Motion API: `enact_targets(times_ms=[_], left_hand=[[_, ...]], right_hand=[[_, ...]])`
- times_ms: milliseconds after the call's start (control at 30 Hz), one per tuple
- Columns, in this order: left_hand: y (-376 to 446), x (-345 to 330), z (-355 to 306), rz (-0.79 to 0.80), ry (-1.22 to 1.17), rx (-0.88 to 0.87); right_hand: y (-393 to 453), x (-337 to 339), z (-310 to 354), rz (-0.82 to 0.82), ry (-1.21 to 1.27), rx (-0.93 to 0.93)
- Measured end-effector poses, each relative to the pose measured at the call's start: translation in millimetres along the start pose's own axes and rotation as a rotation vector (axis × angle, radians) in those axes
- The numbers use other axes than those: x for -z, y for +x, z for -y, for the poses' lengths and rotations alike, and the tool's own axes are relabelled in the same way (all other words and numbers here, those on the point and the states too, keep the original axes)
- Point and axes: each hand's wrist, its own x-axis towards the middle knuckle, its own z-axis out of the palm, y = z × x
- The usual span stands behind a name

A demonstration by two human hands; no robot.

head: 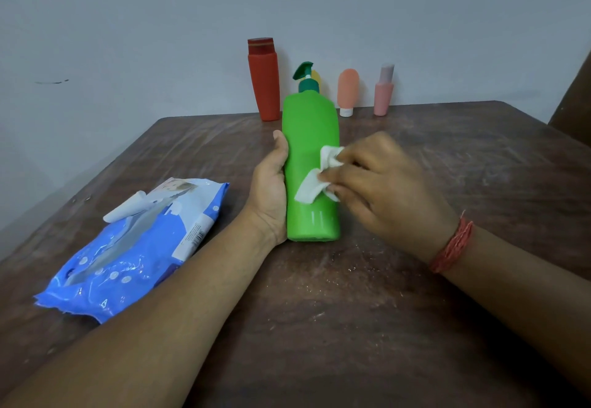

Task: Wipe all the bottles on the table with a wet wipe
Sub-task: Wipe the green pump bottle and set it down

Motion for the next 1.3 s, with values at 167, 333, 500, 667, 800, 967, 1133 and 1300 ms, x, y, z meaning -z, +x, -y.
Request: enact_targets(times_ms=[167,333,500,667,800,967,1133,1300], left_hand=[[-3,-4,1,0.024,-0.010,0.017],[-4,-4,-3,0.014,-0.007,0.013],[-2,-1,-1,-0.033,0.067,-0.030],[-4,-1,-4,0.042,-0.027,0.066],[0,2,-5,-0.008,-0.029,0.034],[2,2,-3,-0.082,0.001,0.000],[1,4,-4,-0.087,-0.002,-0.022],[4,7,-7,-0.194,-0.051,-0.090]], right_hand=[[-2,1,6,-0.007,0.076,-0.008],[-1,2,10,0.047,0.001,0.070],[-1,0,1,0.052,0.000,-0.115],[-7,5,12,0.143,0.133,0.060],[1,1,5,0.087,0.089,0.026],[-10,4,14,0.155,0.187,0.319],[-6,1,5,0.106,0.123,0.086],[-10,-3,7,0.141,0.214,0.086]])
